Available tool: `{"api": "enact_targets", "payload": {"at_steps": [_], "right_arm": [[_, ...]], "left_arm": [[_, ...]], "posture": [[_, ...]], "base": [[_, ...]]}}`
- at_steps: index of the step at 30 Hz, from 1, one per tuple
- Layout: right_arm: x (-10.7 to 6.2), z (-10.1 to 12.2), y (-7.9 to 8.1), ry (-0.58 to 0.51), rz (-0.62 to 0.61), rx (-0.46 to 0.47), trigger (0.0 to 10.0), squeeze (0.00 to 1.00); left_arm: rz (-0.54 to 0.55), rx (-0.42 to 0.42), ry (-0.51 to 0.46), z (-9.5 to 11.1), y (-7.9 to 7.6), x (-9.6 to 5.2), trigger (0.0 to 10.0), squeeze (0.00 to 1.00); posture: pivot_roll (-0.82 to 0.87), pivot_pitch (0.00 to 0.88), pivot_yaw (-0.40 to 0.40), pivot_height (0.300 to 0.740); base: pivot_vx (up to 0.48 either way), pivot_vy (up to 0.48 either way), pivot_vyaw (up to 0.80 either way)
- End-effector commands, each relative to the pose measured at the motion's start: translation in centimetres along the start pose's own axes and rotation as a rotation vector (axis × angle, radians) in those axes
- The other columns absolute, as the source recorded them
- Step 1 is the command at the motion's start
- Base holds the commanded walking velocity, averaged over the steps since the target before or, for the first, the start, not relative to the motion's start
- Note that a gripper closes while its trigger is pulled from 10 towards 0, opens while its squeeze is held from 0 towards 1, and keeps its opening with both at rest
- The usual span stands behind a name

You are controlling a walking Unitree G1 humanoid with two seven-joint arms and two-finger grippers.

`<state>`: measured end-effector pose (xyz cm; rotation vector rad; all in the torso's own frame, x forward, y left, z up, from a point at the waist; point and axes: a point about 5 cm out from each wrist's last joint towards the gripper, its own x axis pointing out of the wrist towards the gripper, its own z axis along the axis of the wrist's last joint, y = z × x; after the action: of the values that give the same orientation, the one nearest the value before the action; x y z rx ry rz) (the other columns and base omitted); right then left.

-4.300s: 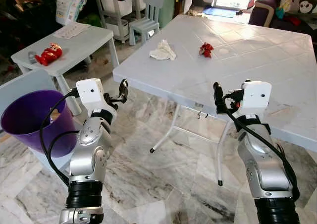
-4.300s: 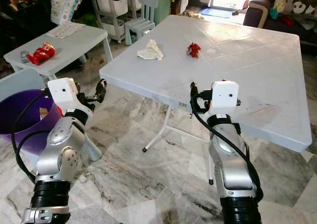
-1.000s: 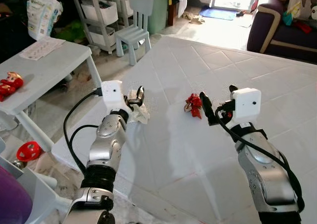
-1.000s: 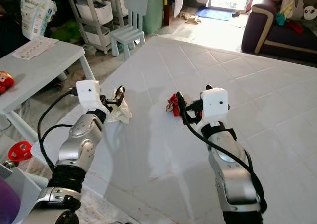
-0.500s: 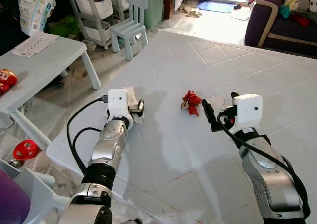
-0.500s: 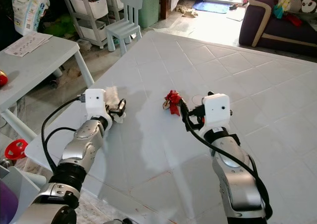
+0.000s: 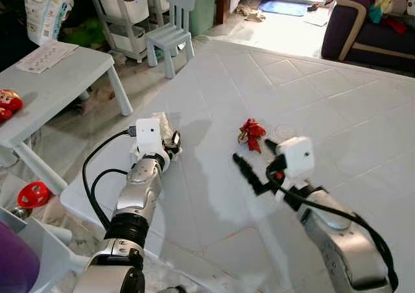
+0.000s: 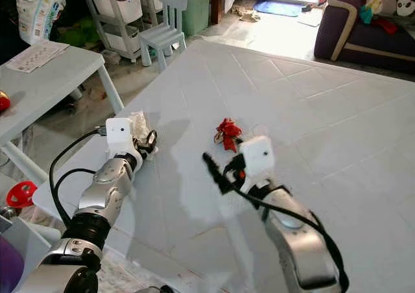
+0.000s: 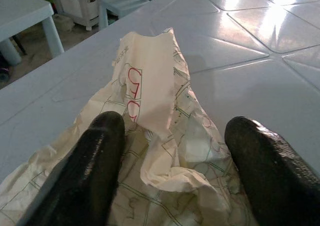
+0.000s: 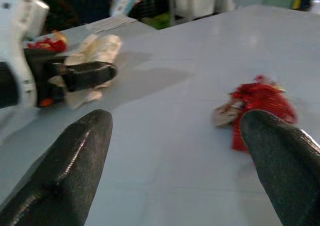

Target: Picking trash to rubbish bin

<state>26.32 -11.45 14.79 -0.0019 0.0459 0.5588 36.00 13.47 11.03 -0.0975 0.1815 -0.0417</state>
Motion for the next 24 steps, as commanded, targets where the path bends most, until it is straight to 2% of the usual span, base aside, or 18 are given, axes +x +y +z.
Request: {"api": "enact_targets", "payload": {"at_steps": [1, 5, 12, 19, 24], "right_arm": [[-0.2, 0.6, 0.2, -0.020, 0.022, 0.001, 10.0, 0.00], [-0.2, 0.5, 0.4, -0.007, 0.051, 0.006, 10.0, 0.00], [-0.7, -0.3, 1.2, 0.055, 0.133, 0.019, 10.0, 0.00], [-0.6, -0.4, 1.3, 0.065, 0.148, 0.022, 10.0, 0.00], [-0.5, -0.5, 1.4, 0.070, 0.155, 0.015, 10.0, 0.00]], "left_arm": [[-0.011, -0.015, -0.005, 0.0, 0.0, 0.0, 0.0, 0.00], [-0.043, -0.022, 0.000, 0.0, -0.3, 0.0, 0.0, 0.00], [-0.030, -0.032, 0.002, 0.0, -0.2, -0.1, 0.0, 0.00], [-0.022, -0.051, -0.017, 0.3, 0.0, -0.3, 0.0, 0.00], [-0.008, -0.065, -0.047, 0.3, 0.8, -1.0, 0.0, 0.00]], "posture": [[-0.10, 0.108, 0.007, 0.740], [-0.09, 0.109, 0.006, 0.740], [-0.09, 0.107, 0.003, 0.740], [-0.09, 0.109, -0.003, 0.740], [-0.08, 0.103, -0.007, 0.740]], "base": [[0.000, 0.000, 0.00], [0.000, 0.000, 0.00], [0.000, 0.000, 0.00], [0.000, 0.000, 0.00], [0.000, 0.000, 0.00]]}}
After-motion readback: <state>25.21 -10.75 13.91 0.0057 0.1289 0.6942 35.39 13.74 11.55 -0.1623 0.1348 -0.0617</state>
